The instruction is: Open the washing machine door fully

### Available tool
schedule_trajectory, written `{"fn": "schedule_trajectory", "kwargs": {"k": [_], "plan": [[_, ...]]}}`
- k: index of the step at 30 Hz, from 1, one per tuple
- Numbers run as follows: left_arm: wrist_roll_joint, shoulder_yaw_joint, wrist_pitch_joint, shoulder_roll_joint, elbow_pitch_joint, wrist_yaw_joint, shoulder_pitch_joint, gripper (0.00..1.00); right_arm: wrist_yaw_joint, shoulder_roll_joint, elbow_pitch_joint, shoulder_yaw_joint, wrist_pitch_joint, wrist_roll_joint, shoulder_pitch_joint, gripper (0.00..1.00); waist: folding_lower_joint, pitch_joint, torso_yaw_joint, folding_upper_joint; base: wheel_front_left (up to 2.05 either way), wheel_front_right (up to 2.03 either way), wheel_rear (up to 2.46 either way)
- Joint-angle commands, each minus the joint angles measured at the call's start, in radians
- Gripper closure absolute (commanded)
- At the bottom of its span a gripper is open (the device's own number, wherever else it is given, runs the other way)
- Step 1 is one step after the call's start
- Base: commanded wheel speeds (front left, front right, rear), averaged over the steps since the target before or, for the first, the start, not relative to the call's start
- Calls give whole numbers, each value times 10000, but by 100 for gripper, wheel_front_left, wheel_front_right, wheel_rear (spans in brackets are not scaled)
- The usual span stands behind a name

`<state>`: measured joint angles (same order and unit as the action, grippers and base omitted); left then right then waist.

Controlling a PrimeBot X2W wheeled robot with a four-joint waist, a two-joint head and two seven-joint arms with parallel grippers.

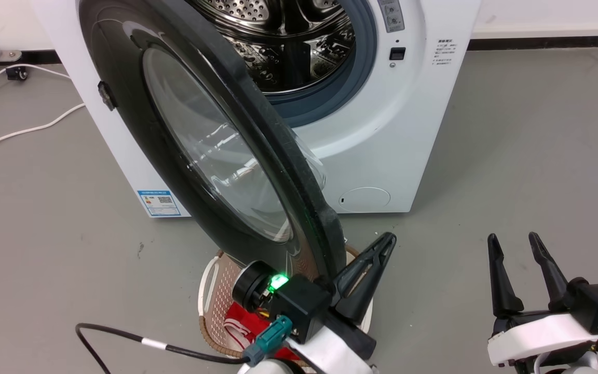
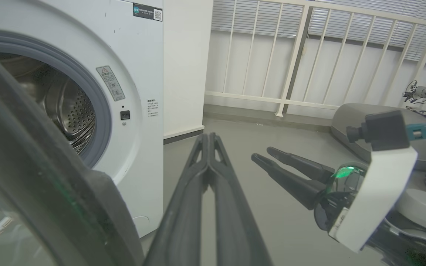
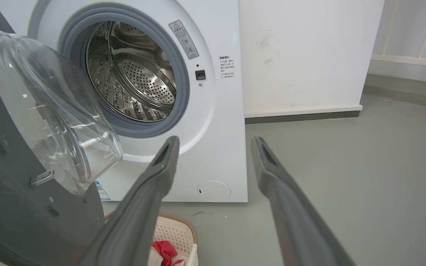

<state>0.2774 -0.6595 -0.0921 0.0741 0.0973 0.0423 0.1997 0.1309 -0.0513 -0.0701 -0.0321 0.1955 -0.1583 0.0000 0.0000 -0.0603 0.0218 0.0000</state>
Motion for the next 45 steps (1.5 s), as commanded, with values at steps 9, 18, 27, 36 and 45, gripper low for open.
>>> {"fn": "schedule_trajectory", "kwargs": {"k": [9,18,27,36,45], "plan": [[60,213,-433,-153,-1343,-467,901,100,-4,23,-52,36,-72,-134,-22,0,0,-46,230,0,0,0,0],[283,371,-817,-199,-2338,-852,1274,100,-3,23,-179,126,-28,-297,-143,0,0,-80,254,0,0,0,0],[547,470,-1082,-173,-2975,-1012,1462,100,-3,23,-299,199,-38,-338,-103,0,0,-17,288,0,0,0,0],[624,562,-1066,149,-2885,-1234,933,100,-3,23,-312,255,-31,-457,-31,0,0,107,286,0,0,0,0],[557,782,-721,869,-1838,-1839,-68,100,-3,23,-196,294,-88,-500,119,0,0,207,48,0,0,0,0]]}}
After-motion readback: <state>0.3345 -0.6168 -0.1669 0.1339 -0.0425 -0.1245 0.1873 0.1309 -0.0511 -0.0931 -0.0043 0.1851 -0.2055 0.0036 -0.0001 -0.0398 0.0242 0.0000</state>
